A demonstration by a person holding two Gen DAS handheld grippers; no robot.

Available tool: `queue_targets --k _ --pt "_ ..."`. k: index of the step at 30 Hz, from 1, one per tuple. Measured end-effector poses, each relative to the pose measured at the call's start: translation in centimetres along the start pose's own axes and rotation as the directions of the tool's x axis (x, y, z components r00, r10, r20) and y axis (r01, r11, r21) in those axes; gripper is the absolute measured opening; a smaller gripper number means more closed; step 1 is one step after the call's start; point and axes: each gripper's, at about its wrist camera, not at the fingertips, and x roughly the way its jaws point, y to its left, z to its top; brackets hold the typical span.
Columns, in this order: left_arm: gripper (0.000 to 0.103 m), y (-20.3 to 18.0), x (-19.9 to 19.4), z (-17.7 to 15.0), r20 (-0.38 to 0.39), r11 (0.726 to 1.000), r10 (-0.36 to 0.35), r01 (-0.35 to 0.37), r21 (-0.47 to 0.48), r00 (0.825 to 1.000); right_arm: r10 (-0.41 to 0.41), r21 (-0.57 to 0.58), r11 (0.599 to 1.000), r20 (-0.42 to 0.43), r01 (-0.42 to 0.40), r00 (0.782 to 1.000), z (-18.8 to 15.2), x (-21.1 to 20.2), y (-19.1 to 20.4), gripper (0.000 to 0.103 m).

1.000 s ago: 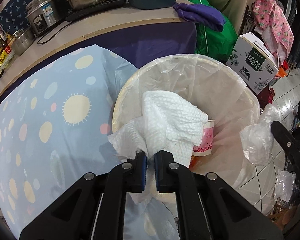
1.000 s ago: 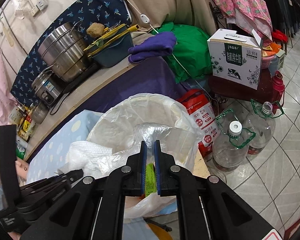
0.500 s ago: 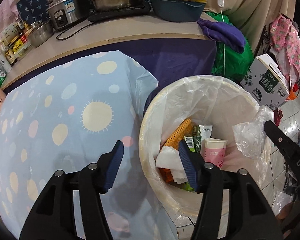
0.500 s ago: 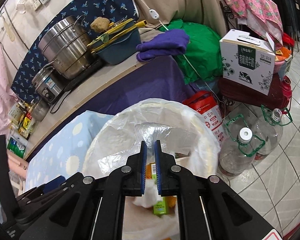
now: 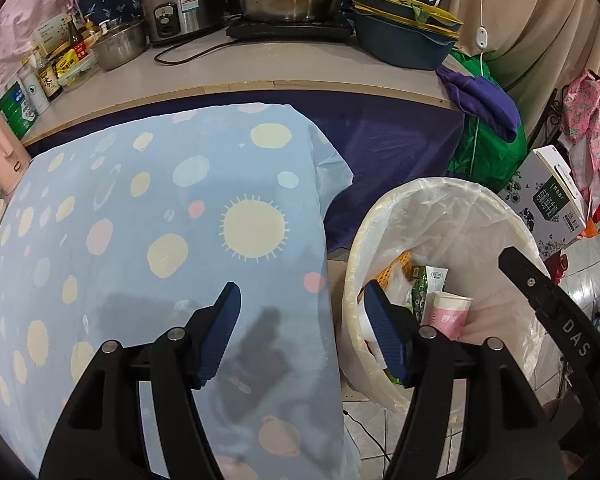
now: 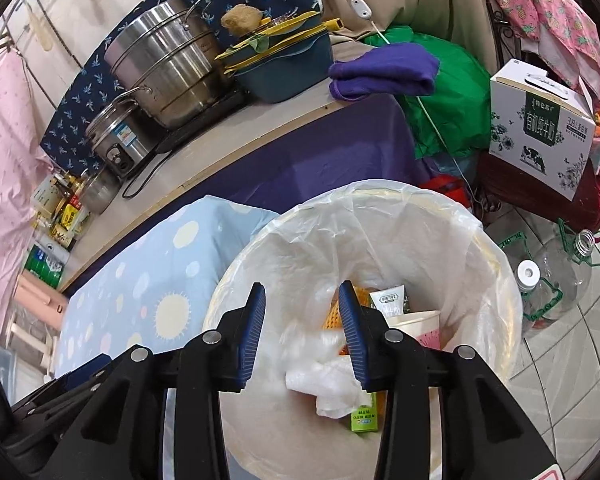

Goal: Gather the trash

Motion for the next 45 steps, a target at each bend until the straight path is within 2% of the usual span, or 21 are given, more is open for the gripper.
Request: queue_targets --k 6,10,16,19,24,27,45 --pt "0.062 -0.4 -0.4 -0.7 -0.001 1.0 -0.021 0.021 0.015 1.0 -0.029 0.036 0.999 0.018 0.028 0.999 -0.2 -2.2 -1.5 0.038" --pt "0.062 -1.2 -1.3 -1.6 0.013 0.999 -0.028 0.028 0.044 1.0 -0.055 0.009 0.998 0.023 0.055 0.998 -0.7 -3.6 -1.6 0.039" --pt "0.063 -1.9 -2.9 -2.8 0.039 0.996 -0.026 0.022 0.082 0.999 -0.095 -0.053 0.994 0.032 0.097 0.995 -1.8 -6.1 -0.8 0.052" --pt "0.068 -2.0 -3.8 -3.3 0.044 0.996 -0.024 0.02 0.089 0.999 -0.118 -0.081 0.99 0.023 0.119 0.993 -2.3 -7.1 -0.5 0.054" --pt "0.078 -2.4 -5.1 -4.1 0.051 0.994 -0.015 0.009 0.112 0.999 -0.154 -0.113 0.981 0.021 0.155 0.988 -3.0 -8.9 0.1 0.065" --pt "0.084 -2.6 -5.8 -4.5 0.058 0.992 -0.007 0.0 0.124 0.998 -0.168 -0.121 0.978 0.014 0.168 0.986 -3.3 -9.7 0.1 0.069" --pt "0.086 -4.0 -6.0 -5.1 0.048 0.986 0.016 -0.023 0.163 0.999 -0.195 -0.145 0.971 -0.012 0.191 0.981 -3.4 -10.1 -0.6 0.074"
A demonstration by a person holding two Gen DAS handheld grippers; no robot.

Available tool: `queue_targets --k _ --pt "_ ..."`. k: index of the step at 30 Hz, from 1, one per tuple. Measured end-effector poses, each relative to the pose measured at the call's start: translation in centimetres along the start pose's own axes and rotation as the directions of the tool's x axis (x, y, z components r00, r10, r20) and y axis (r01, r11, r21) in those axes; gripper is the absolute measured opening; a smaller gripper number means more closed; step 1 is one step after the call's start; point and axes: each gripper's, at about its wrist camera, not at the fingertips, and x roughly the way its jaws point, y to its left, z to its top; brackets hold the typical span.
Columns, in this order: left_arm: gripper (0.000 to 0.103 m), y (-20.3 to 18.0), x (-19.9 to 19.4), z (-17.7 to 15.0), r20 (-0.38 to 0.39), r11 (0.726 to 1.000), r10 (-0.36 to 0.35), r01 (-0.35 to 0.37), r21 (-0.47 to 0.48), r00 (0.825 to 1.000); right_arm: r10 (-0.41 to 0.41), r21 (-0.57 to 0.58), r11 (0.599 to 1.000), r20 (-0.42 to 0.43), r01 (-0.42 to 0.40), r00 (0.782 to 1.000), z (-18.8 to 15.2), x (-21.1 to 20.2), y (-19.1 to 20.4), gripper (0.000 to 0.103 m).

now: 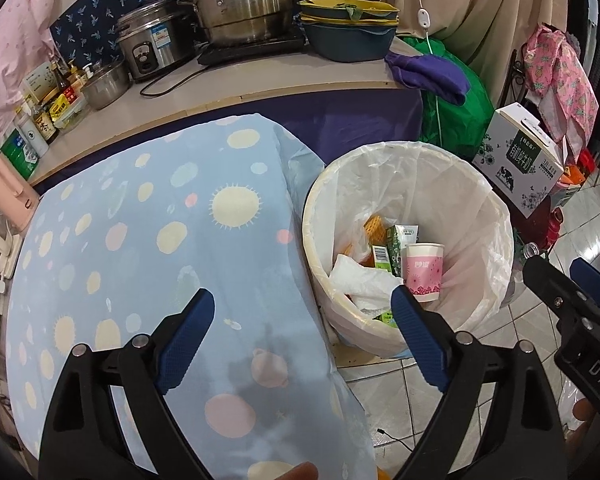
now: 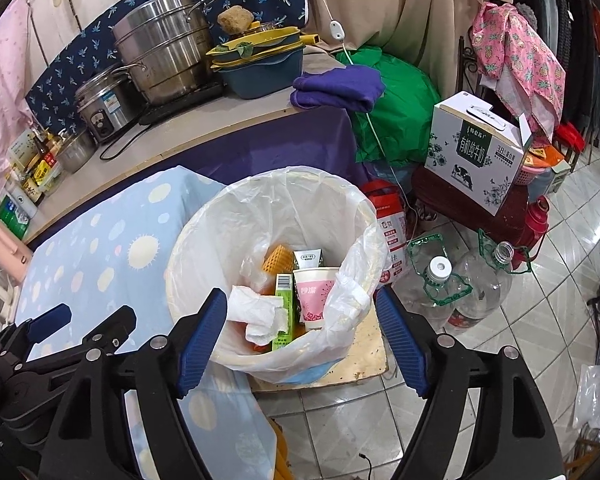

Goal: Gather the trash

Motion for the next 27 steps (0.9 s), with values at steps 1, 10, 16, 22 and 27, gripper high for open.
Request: queue_targets --k 1,10,16,22,27 --pt "0.086 -0.1 0.0 0.1 0.0 1.0 0.0 0.0 0.002 1.0 -0.002 0.0 1.0 0.0 0.002 1.0 0.1 0.1 0.0 0.074" --pt "0.086 -1.1 0.3 0.7 0.007 1.0 0.0 0.0 0.021 1.0 -0.02 -0.006 1.0 -0.001 0.02 1.0 0.4 0.5 -0.4 0.075" --pt "0.086 -1.2 0.8 0.9 -0.001 1.0 0.007 -0.007 0.019 1.0 -0.028 -0.01 1.0 -0.009 0.028 1.0 0.4 1.0 -0.6 0.075" --pt "0.086 -1.2 0.7 0.8 0.0 1.0 0.013 -0.013 0.013 1.0 -0.023 -0.016 1.0 -0.012 0.023 1.0 0.4 1.2 -0.4 0.075" --pt "0.086 -1.1 0.3 0.7 0.002 1.0 0.014 -0.014 0.008 1.0 -0.022 -0.025 0.999 -0.01 0.022 1.0 0.3 0.8 -0.1 0.075"
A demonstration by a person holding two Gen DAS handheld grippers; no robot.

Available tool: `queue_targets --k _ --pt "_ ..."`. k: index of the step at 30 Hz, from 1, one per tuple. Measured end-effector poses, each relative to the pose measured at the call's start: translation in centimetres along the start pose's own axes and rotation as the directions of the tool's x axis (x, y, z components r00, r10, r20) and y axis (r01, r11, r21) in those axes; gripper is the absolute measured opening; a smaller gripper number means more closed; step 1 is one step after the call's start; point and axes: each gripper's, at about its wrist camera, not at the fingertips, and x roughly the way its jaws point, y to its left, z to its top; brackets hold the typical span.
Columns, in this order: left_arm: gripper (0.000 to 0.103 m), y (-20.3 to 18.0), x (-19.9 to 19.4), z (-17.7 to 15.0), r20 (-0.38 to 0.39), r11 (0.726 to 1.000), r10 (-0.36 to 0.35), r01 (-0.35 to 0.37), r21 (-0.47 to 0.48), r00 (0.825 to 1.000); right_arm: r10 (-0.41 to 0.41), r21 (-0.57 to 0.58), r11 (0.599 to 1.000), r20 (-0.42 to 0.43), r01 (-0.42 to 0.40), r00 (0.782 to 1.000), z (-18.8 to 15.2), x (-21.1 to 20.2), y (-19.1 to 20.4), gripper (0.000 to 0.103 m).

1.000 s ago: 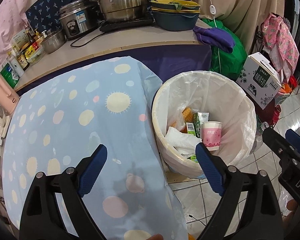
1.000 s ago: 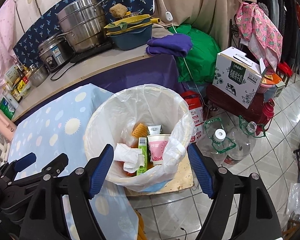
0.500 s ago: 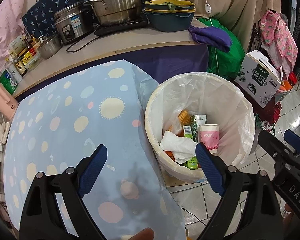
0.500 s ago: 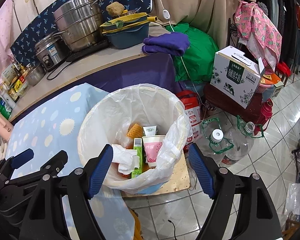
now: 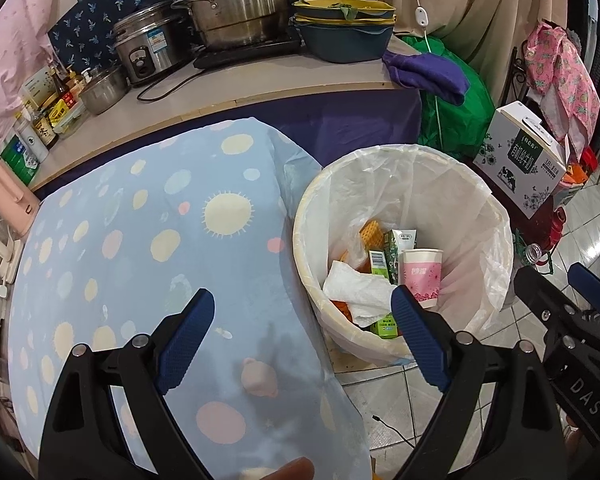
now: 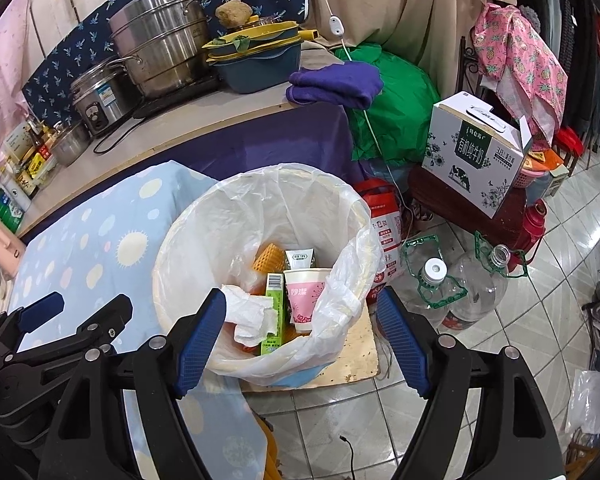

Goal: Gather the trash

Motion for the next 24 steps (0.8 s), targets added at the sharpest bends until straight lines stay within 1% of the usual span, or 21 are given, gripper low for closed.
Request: queue_targets --k 24 --pt "0.086 0.07 -0.16 -0.97 -0.02 1.0 0.01 -0.01 -0.017 1.0 -0.004 -0.017 1.0 0.004 0.005 1.0 -0.31 -0.41 0.14 0.075"
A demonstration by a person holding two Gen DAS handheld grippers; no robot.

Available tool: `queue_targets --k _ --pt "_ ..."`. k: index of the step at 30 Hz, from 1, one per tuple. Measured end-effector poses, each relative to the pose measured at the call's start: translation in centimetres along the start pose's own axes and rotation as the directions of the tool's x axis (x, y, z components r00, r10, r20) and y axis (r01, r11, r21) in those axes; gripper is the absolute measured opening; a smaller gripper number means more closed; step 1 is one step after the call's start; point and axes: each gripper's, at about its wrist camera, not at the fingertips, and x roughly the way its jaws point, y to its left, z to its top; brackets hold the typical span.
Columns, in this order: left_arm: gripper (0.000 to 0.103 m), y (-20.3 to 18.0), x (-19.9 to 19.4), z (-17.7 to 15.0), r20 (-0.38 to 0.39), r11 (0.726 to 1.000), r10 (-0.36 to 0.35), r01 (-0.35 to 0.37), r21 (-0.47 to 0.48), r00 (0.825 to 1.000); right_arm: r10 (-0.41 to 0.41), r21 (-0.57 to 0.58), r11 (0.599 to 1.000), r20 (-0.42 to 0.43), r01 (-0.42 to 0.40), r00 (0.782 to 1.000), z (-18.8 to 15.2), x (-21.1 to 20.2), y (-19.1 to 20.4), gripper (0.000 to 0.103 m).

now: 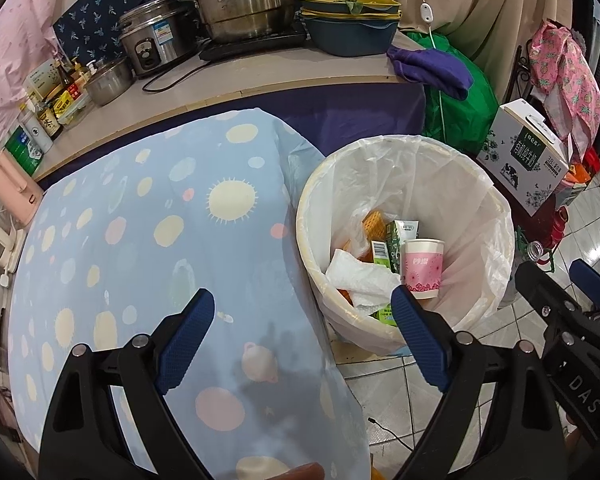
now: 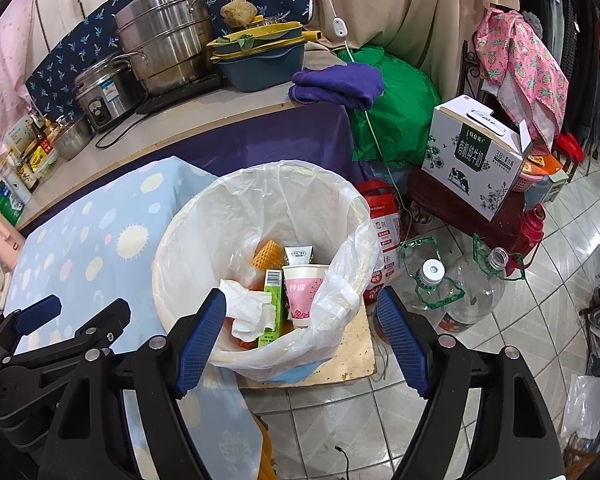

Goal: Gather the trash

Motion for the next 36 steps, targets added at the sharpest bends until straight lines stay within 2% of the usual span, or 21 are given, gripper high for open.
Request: queue_targets --k 34,36 --pt "0.085 0.04 0.2 -0.37 -0.014 1.0 0.006 -0.007 -0.011 1.0 -0.015 -0.022 1.0 0.004 0.015 1.0 -0.65 0.47 -0.03 0.075" --pt "0.085 0.06 0.19 -0.38 -0.013 1.0 0.01 -0.01 -0.012 1.0 -0.019 -0.026 0.999 0.009 0.019 1.0 -0.73 0.44 -0.09 0.077"
